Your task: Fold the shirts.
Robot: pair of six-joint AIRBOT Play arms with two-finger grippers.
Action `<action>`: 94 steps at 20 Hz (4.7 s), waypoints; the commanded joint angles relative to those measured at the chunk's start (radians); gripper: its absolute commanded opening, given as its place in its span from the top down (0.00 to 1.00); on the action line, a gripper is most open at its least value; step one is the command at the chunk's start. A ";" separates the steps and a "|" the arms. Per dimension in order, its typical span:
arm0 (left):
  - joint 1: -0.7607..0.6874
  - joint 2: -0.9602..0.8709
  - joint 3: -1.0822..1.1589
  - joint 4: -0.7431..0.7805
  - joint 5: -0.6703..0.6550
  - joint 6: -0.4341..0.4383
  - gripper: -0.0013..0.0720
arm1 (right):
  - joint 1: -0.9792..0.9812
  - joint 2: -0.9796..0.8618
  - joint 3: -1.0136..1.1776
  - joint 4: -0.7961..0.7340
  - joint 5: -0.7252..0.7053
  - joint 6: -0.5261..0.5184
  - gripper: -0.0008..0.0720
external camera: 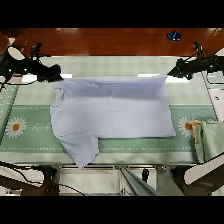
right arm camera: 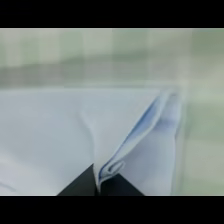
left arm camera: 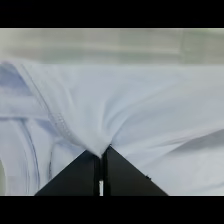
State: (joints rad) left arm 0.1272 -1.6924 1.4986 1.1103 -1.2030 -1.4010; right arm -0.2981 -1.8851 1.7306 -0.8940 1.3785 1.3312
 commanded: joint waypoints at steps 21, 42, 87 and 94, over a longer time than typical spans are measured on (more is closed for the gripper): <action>0.232 0.384 -0.648 0.115 -0.186 0.092 0.28 | -0.043 0.498 -0.638 -0.257 -0.167 0.073 0.43; 0.037 0.656 -1.176 -0.221 0.085 0.068 0.72 | -0.111 0.848 -1.111 0.053 -0.307 -0.006 0.43; 0.006 0.042 -0.233 -0.351 0.223 0.009 0.95 | -0.002 0.201 -0.434 0.167 -0.234 0.017 0.96; 0.055 0.012 -0.163 -0.175 0.050 -0.043 0.29 | -0.062 0.161 -0.391 0.199 -0.175 -0.008 0.42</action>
State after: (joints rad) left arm 0.1410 -1.6726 1.2861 0.8062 -1.0206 -1.3899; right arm -0.3141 -1.7161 1.3075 -0.7071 1.1400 1.3304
